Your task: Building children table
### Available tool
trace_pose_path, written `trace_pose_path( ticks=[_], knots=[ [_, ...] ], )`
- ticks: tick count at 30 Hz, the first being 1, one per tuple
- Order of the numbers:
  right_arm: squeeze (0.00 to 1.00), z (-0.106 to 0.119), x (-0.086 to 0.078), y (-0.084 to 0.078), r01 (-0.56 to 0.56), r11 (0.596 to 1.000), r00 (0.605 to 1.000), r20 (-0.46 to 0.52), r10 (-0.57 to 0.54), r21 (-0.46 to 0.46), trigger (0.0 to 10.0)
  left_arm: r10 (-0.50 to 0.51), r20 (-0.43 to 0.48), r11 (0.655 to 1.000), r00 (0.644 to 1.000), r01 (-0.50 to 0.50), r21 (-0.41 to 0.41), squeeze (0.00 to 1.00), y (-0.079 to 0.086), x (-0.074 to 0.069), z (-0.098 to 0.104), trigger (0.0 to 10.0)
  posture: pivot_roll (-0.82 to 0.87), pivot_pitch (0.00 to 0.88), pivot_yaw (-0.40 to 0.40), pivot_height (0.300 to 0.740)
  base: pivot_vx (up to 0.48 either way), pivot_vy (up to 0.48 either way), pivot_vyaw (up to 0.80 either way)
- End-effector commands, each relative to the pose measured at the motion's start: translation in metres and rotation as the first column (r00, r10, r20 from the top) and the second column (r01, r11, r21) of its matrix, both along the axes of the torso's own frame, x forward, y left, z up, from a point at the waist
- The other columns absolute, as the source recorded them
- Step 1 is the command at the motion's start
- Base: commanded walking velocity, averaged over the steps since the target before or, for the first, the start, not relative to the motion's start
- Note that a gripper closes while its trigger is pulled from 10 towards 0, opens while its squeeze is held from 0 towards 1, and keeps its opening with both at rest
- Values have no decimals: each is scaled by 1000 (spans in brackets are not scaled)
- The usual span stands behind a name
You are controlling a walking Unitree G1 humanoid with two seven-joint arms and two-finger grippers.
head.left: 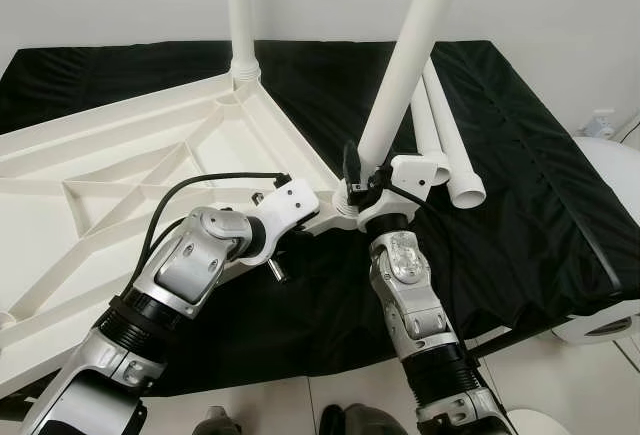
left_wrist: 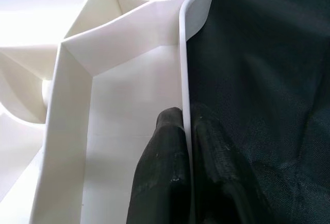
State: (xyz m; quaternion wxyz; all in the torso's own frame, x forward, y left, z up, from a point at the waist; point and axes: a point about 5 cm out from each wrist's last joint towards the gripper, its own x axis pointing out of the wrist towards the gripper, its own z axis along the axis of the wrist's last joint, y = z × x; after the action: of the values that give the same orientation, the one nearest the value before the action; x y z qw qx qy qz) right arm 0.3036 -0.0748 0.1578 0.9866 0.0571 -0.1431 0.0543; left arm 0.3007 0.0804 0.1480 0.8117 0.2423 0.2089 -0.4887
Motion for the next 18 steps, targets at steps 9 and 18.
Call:
trace_pose_path(
  ticks=[9, 18],
  knots=[
    [0, 5, -1, 2, 6, 1000, 1000, -14, -6, 17, 10000, -16, 103, 999, 995, 19, -34, 0, -8, 5, 18, 10000, 31, 21, -55, 740, 0, 0, 0],
    [0, 20, 1, 4, -11, 999, 1000, 29, 10, 36, 10000, -17, 104, 999, 994, 21, -38, 0, -10, 5, 18, 10000, 30, 20, -61, 740, 0, 0, 0]
  ],
)
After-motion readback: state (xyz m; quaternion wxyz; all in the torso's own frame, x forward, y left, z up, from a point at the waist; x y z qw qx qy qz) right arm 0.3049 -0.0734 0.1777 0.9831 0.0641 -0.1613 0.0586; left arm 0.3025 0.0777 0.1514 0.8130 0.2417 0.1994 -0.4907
